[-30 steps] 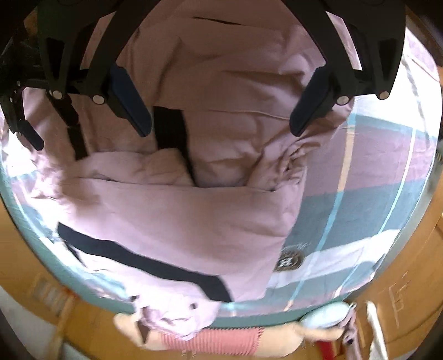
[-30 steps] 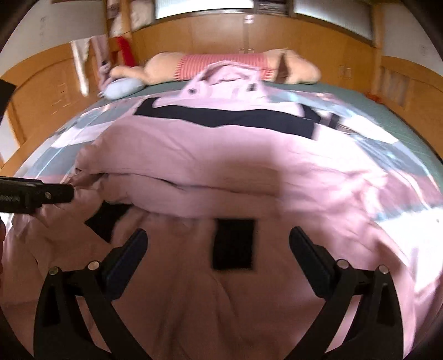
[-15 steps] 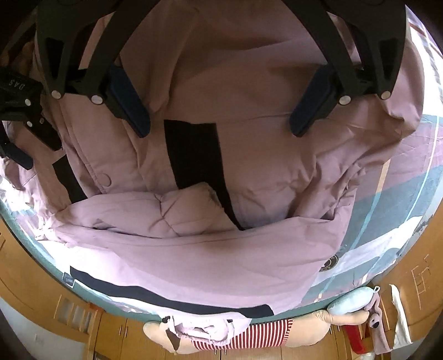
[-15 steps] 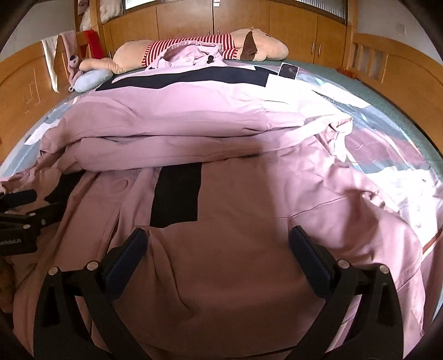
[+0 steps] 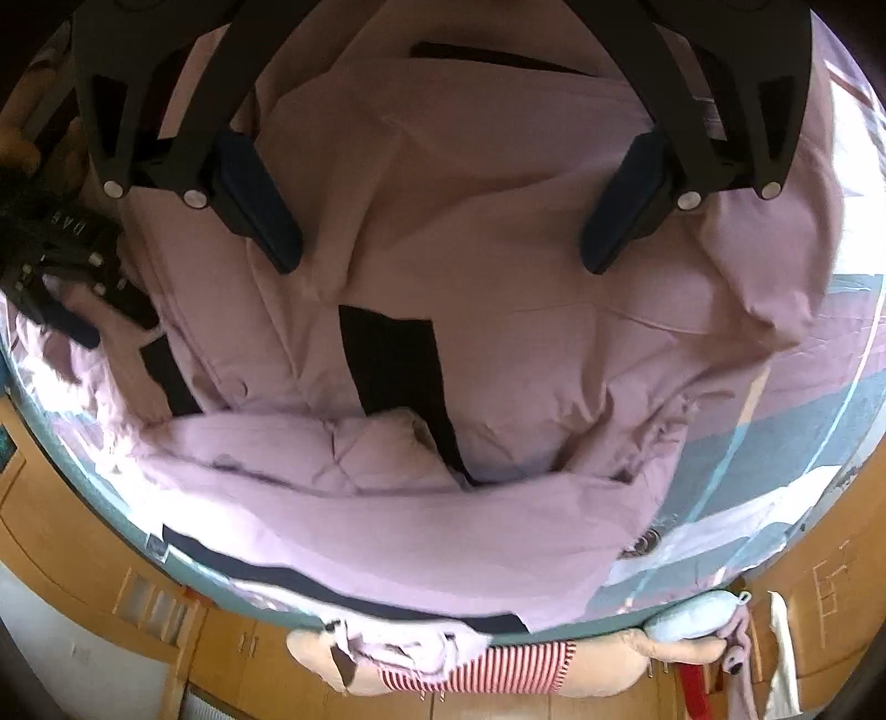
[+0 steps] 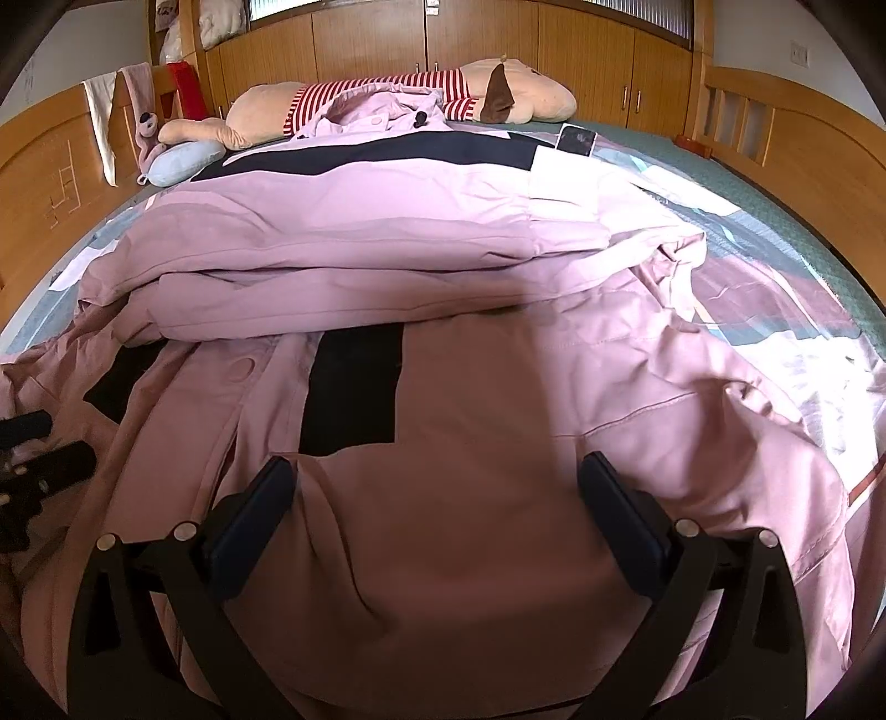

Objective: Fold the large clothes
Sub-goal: 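Smooth the folded jacket with the left gripper while the right gripper lifts the hood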

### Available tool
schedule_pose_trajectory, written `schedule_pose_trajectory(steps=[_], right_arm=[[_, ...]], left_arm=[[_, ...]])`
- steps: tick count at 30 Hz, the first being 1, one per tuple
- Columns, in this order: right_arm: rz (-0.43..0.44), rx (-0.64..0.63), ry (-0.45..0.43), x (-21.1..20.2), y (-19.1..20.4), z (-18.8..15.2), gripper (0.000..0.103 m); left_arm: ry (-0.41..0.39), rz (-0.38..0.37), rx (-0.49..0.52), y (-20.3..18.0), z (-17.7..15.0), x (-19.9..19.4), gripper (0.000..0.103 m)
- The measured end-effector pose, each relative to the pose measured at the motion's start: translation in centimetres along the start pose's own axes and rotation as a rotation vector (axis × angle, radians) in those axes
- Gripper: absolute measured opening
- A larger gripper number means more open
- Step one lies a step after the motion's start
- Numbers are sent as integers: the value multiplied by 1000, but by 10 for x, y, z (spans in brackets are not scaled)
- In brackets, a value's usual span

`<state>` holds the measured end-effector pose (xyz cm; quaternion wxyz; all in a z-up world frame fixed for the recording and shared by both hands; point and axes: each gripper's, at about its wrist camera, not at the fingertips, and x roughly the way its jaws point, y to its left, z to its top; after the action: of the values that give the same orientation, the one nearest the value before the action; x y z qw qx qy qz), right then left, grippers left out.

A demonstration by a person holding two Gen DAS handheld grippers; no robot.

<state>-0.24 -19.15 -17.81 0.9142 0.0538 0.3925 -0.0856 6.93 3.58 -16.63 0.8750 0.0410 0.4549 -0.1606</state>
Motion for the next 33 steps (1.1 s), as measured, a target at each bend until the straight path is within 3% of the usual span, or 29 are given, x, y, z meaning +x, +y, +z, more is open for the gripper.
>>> schedule_pose_trajectory(steps=[6, 10, 13, 15, 18, 19, 21, 27, 29, 33], right_arm=[[-1, 1, 0, -1, 1, -1, 102], [0, 2, 0, 0, 1, -1, 102], [-2, 2, 1, 0, 1, -1, 102], [-9, -3, 8, -1, 2, 1, 102], [12, -6, -15, -14, 5, 10, 102], [38, -3, -52, -22, 6, 17, 102], [69, -11, -134, -36, 13, 48, 102], [135, -76, -166, -2, 48, 149, 97], [113, -94, -157, 20, 59, 168, 86], [43, -44, -49, 85, 60, 183, 84]], left_arm=[[-101, 71, -38, 12, 31, -26, 101], [-71, -13, -145, 24, 53, -25, 101], [-29, -40, -149, 24, 64, -16, 101], [-32, -14, -124, 23, 71, -8, 101], [-59, 111, -48, 21, 78, 9, 101], [-40, 161, -19, 20, 78, 19, 101], [12, 181, -15, 24, 76, 33, 101], [44, 224, -3, 23, 74, 42, 101], [45, 219, -7, 24, 74, 42, 101], [45, 220, -5, 24, 73, 42, 101]])
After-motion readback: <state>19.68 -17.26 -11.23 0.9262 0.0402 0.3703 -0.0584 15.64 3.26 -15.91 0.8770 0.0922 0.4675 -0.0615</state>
